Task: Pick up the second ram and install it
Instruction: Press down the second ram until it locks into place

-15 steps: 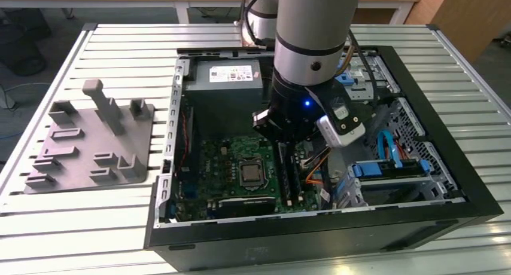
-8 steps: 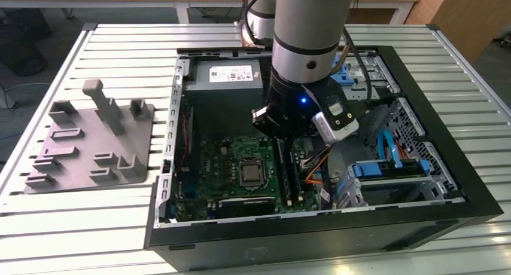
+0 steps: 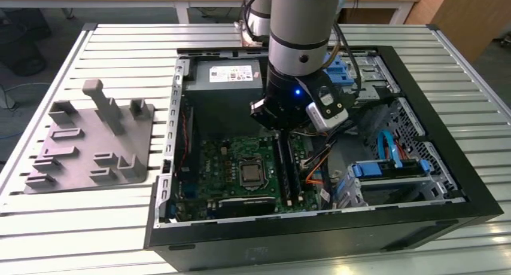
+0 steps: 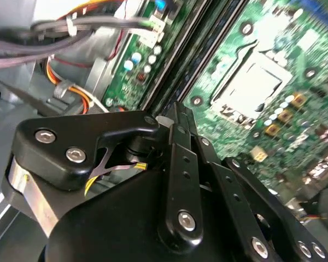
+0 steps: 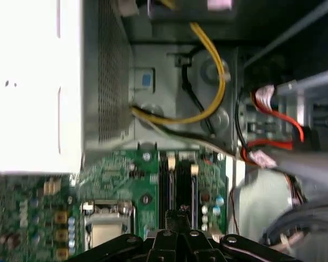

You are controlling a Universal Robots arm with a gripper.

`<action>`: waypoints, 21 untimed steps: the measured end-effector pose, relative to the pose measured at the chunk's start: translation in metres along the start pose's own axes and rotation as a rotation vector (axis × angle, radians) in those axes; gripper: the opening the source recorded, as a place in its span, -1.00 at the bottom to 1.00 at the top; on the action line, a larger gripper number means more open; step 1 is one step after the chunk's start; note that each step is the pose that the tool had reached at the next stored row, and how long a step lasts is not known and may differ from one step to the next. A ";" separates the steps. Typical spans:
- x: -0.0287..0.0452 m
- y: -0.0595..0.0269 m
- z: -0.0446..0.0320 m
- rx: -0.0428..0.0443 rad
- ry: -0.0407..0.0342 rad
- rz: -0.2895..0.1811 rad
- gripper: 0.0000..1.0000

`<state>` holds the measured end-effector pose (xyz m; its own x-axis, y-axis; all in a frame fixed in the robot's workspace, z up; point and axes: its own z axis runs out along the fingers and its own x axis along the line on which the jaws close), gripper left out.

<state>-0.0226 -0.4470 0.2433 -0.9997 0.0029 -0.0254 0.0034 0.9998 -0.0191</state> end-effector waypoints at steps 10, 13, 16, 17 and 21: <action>0.0005 0.0072 0.0180 0.0001 0.0000 0.000 -0.80; 0.0006 0.0072 0.0232 0.0008 0.0003 0.000 -0.80; 0.0008 0.0073 0.0268 0.0009 0.0005 0.000 -0.80; 0.0008 0.0072 0.0270 0.0008 0.0004 0.000 -0.80; 0.0005 0.0074 0.0195 -0.0008 -0.0010 0.000 -0.80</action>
<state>-0.0225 -0.4401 0.2237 -0.9996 0.0027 -0.0263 0.0031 0.9998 -0.0183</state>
